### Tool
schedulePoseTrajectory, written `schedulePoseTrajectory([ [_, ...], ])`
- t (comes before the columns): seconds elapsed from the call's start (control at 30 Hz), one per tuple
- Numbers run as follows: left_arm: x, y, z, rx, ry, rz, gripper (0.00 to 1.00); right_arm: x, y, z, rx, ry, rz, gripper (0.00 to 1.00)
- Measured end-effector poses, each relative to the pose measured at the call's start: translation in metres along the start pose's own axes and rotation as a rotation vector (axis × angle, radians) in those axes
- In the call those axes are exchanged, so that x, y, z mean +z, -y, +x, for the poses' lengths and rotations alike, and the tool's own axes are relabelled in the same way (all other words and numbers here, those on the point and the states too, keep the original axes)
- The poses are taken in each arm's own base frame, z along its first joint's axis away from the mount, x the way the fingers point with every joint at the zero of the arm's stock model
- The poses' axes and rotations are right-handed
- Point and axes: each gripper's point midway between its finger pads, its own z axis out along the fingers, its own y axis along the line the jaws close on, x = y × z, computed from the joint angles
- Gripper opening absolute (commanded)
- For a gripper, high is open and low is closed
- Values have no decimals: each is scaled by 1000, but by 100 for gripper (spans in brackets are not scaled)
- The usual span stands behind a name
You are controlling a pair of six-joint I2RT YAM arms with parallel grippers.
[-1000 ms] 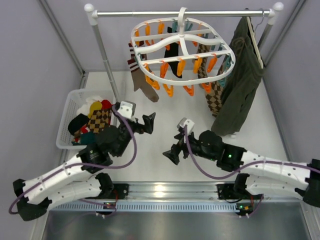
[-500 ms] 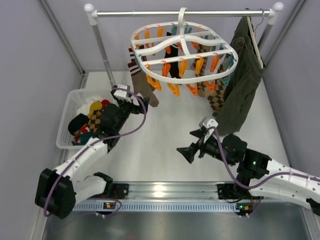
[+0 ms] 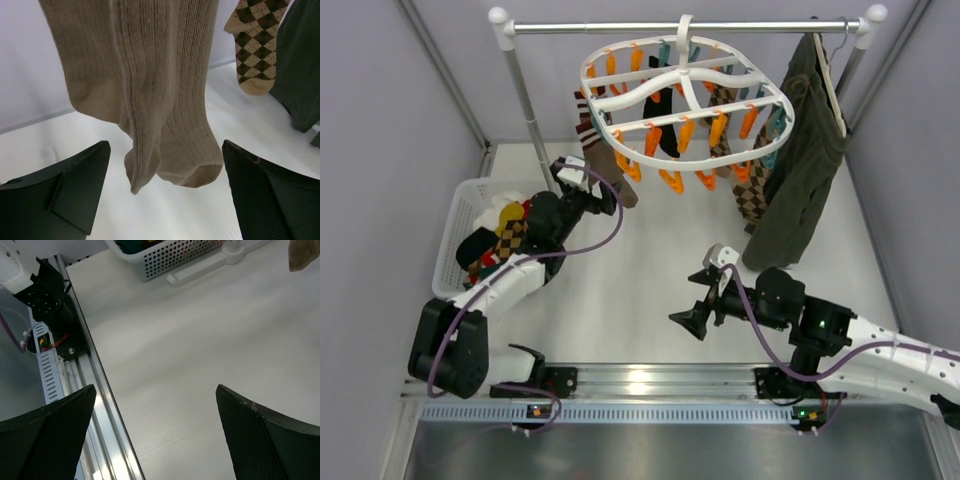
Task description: Remove the socks clipped to the hanger
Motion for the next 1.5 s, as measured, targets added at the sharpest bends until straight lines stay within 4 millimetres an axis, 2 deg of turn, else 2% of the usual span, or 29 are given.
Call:
schedulePoseTrajectory([
  [0.1,10,-3,-5,25,9,2,77,2,-5,2,-5,-11,-28,99],
  [0.13,13,-3,-8,32,15,1,63,3,-6,3,-5,-14,-35,99],
  [0.2,18,-4,-16,38,36,0,46,3,-8,4,-5,-18,-46,100],
  [0.23,19,-4,-21,44,48,0,34,3,-8,4,-5,-19,-49,99],
  [0.3,22,-5,-27,46,64,-2,24,3,-9,3,-4,-16,-55,99],
  [0.47,22,-5,-31,36,77,-3,8,3,-9,2,-2,-11,-54,99],
  [0.53,17,-4,-33,20,83,-8,6,3,-8,1,7,-5,-41,99],
  [0.7,-13,7,-51,-18,140,-29,3,-2,6,-13,58,54,51,99],
  [0.8,-32,25,-62,-38,188,-40,0,-12,14,-32,97,129,99,100],
  [0.93,-49,59,-67,-57,209,-52,0,-26,22,-59,148,211,158,100],
  [1.1,-62,97,-68,-60,204,-46,0,-47,33,-83,212,289,228,99],
  [1.3,-73,116,-63,-25,172,-97,0,-72,40,-111,271,349,283,99],
  [1.5,-66,146,-58,50,113,-149,0,-95,45,-152,301,390,329,94],
])
